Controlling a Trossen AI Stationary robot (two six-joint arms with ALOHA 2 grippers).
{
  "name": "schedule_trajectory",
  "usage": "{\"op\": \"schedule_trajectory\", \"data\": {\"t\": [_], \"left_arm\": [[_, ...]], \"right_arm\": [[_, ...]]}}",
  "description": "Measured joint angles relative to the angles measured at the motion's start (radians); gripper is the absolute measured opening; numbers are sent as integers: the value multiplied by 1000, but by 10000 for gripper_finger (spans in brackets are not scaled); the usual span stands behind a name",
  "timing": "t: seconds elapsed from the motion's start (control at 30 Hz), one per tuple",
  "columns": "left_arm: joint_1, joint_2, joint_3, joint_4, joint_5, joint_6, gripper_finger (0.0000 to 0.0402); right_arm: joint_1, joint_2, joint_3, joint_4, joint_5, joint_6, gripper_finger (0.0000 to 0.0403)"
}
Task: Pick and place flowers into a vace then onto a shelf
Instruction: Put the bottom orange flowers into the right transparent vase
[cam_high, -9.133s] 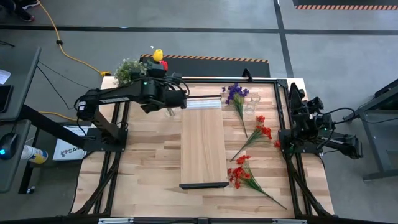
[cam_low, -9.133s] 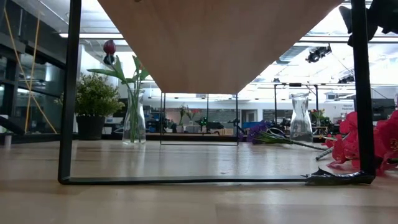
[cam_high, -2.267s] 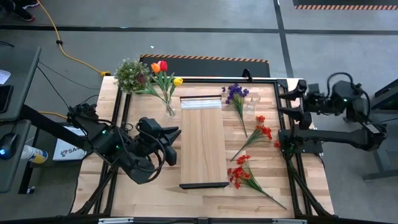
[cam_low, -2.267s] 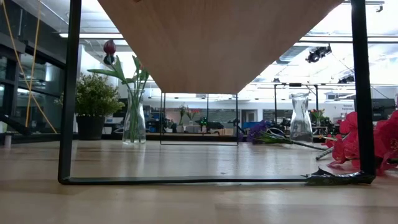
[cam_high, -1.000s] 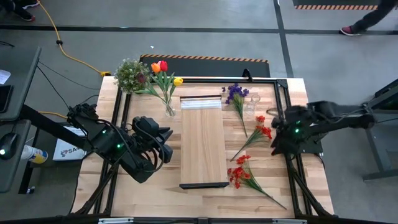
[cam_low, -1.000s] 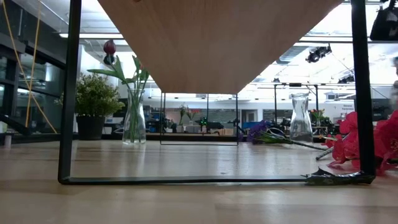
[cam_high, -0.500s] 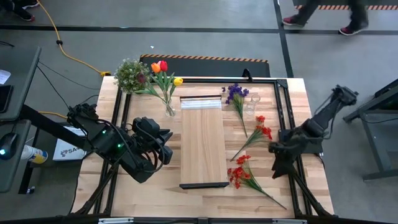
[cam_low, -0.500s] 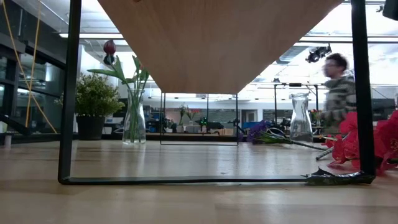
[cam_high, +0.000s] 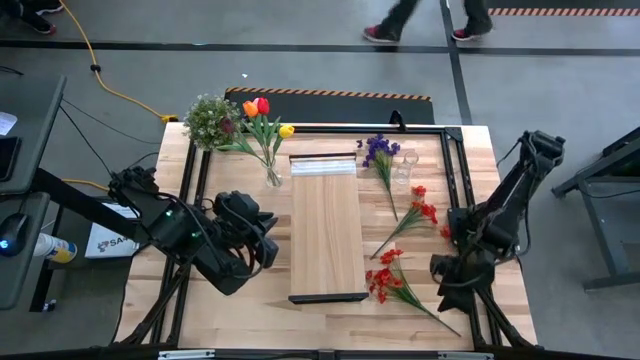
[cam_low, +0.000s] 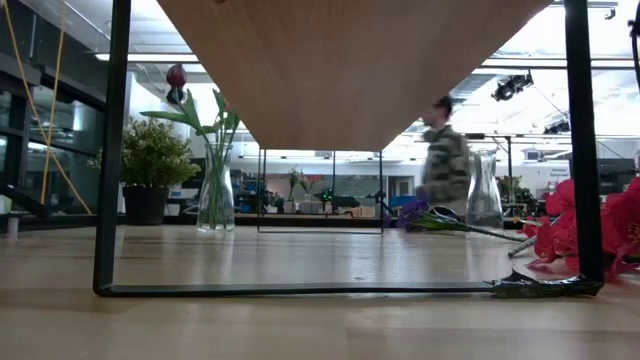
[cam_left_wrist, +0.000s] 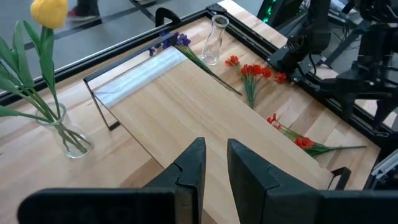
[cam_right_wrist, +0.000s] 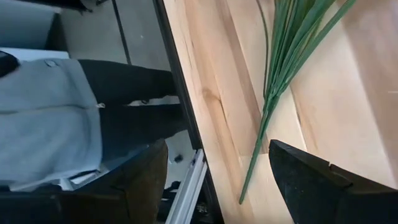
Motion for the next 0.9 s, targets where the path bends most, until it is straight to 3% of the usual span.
{"op": "schedule_trajectory", "data": {"t": [0.3,0.9], "left_arm": [[0,25,0,1,46,0,101],[0,26,0,1,107,-4,101]], "right_arm": [[11,164,0,145,-20,-18,268],[-5,322,0,148,7,-18,268]]}}
